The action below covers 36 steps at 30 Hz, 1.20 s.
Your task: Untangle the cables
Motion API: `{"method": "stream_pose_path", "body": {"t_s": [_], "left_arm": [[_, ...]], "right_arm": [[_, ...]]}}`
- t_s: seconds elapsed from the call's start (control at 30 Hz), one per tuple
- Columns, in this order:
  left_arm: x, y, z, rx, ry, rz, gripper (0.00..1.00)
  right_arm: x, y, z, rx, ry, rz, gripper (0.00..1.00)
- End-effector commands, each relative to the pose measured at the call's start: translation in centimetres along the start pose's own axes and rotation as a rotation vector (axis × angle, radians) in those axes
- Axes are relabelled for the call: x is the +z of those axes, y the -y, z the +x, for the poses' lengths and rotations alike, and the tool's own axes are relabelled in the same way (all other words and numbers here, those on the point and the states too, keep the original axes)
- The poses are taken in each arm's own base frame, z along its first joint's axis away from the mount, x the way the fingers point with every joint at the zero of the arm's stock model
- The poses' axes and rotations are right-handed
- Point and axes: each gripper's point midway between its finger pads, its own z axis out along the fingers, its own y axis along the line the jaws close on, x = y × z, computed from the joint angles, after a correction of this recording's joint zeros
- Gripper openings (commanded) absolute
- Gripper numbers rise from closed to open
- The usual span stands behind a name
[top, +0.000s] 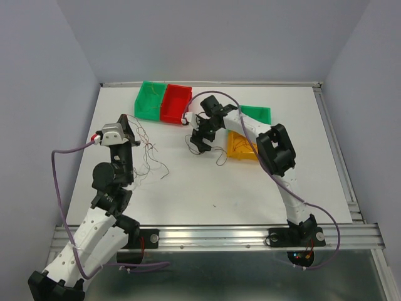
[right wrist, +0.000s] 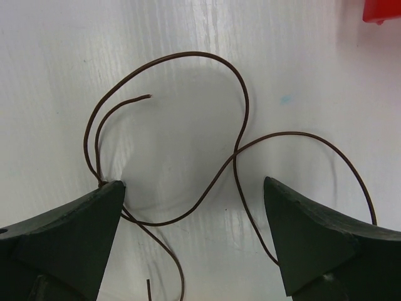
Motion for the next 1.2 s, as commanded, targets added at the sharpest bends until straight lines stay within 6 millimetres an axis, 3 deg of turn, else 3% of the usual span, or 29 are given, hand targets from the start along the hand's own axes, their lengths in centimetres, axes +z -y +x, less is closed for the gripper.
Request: {"method": "stream_pose_path", "body": {"t_s": [0.0,0.23,0.53,0.73,0.83,0.9,1.13,1.17], "left_arm": [[-0.1,-0.3,-1.3,-0.023,0.053,-0.004,0.03],[-0.2,-0.3,-1.4,-0.024,0.052,-0.002,0.03],[-0.2,-0.3,-1.6,-0.025,0.055,-0.004,0.03],[-0.4,-0.4,-1.8,-0.03,0.061,-0.001,0.03],[-0.4,-0.4,-1.9,-0.03,0.062,-0.003,0.03],[-0.4,-0.4,-1.9,-0.03,0.062,-0.003,0.03],[-0.5,-0.5,-2.0,-0.034,0.066,-0.005,0.03],[-0.5,-0.5,-2.0,-0.033,0.066,-0.004,0.03]], "right_arm": [[-1.1,-2.2,-0.2,0.013,0.013,-0.083,0.96],[-2.7,-5.1,-0.3,-0.026,0.064,-0.17,0.94],[-1.8,-5.6,0.7,0.015,0.039,-0.186,0.93],[2.0,-6.0,3.8,0.103,-0.153,-0.09,0.78],[2.8,-5.9,4.8,0.137,-0.186,-0.067,0.75],[3.3,-5.8,5.3,0.143,-0.217,-0.037,0.67],[4.4,-8.5,5.8,0.128,-0.239,0.027,0.63],[4.6,-8.6,5.8,0.12,-0.254,0.058,0.53]]}}
